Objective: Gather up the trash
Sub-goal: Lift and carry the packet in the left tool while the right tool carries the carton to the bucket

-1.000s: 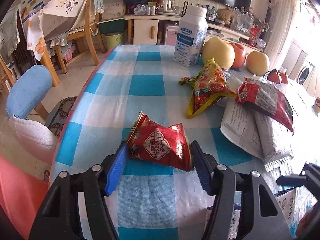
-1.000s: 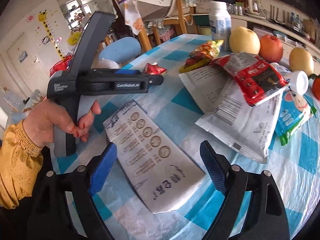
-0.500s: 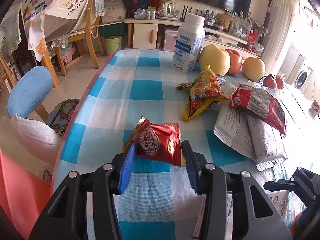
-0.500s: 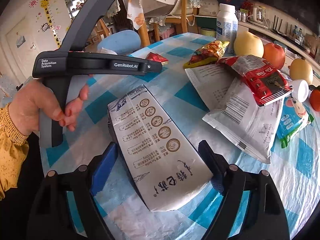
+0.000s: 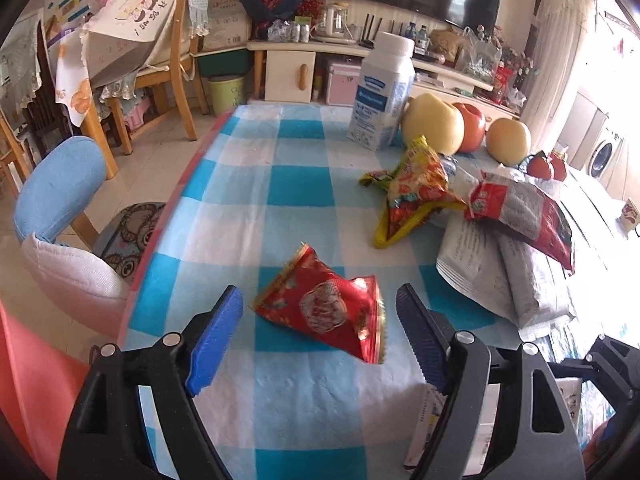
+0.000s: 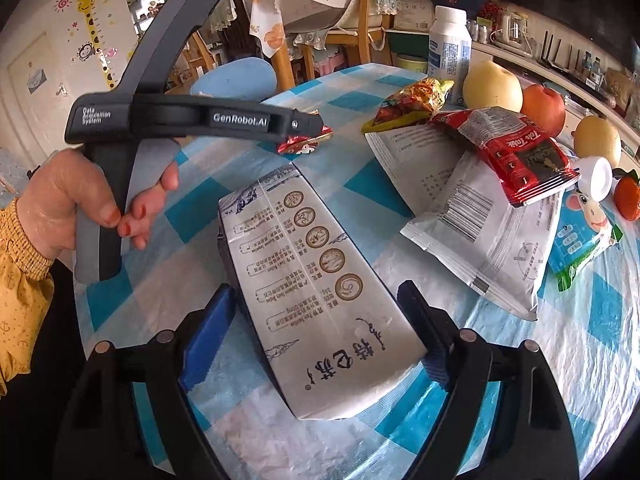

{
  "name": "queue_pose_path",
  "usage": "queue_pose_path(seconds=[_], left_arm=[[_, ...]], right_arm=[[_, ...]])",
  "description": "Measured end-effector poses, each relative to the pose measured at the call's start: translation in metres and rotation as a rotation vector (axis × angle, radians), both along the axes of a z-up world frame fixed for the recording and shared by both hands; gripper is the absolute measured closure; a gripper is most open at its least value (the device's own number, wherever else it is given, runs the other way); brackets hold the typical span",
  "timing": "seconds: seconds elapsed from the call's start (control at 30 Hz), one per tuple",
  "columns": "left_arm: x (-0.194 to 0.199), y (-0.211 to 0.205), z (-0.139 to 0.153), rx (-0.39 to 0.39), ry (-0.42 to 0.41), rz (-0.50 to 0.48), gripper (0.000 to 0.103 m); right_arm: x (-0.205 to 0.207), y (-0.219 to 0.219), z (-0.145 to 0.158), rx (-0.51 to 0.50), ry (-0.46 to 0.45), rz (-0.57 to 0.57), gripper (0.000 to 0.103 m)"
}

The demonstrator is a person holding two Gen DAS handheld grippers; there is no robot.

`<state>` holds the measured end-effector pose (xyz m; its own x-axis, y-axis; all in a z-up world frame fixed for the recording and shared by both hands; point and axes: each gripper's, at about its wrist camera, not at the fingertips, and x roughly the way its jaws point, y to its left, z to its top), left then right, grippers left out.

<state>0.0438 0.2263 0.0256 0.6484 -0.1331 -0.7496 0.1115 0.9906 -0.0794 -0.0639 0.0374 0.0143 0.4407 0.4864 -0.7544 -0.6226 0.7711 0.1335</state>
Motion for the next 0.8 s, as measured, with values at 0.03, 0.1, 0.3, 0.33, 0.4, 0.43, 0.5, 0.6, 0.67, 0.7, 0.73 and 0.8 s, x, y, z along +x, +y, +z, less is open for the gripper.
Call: queue_pose_path(seconds=[0.03,0.1,0.3,0.33,0.4,0.43,0.5,0.6,0.67,0.7,0.73,0.8], left_arm=[[0.001,0.001,-0.001,0.000,0.002,0.007,0.024],[0.005,0.004,-0.005,-0.017,0.014,0.007,0.024],[0.012,0.003,-0.012,-0.045,0.035,0.009,0.042],[0.011,0.003,-0.011,-0.045,0.031,0.012,0.045],[0.011,0.001,-0.011,-0.043,0.025,0.012,0.049],[0.009,0.000,-0.010,-0.041,0.023,0.012,0.050],[0.007,0.000,-0.009,-0.043,0.018,0.012,0.052],[0.004,0.001,-0.007,-0.054,0.014,0.018,0.054],[0.002,0.002,-0.006,-0.065,0.014,0.024,0.055],[0.001,0.003,-0.006,-0.073,0.014,0.030,0.055],[-0.001,0.004,-0.006,-0.081,0.014,0.034,0.055],[-0.005,0.006,-0.004,-0.100,0.012,0.042,0.055]], right_arm=[[-0.001,0.001,0.000,-0.004,0.000,0.000,0.019],[-0.001,0.002,-0.001,-0.009,0.000,-0.001,0.018],[-0.002,0.000,-0.001,-0.015,-0.005,-0.017,0.018],[-0.002,0.000,0.000,-0.015,-0.006,-0.018,0.018],[-0.003,0.000,0.000,-0.015,-0.007,-0.019,0.020],[-0.003,0.000,0.000,-0.016,-0.008,-0.019,0.020],[-0.004,0.000,0.000,-0.020,-0.016,-0.018,0.022],[-0.006,0.001,0.001,-0.036,-0.033,-0.015,0.025],[-0.008,0.003,0.003,-0.050,-0.045,-0.014,0.027],[-0.009,0.004,0.003,-0.058,-0.050,-0.016,0.029],[-0.009,0.004,0.004,-0.061,-0.052,-0.017,0.031],[-0.011,0.005,0.004,-0.068,-0.056,-0.018,0.032]])
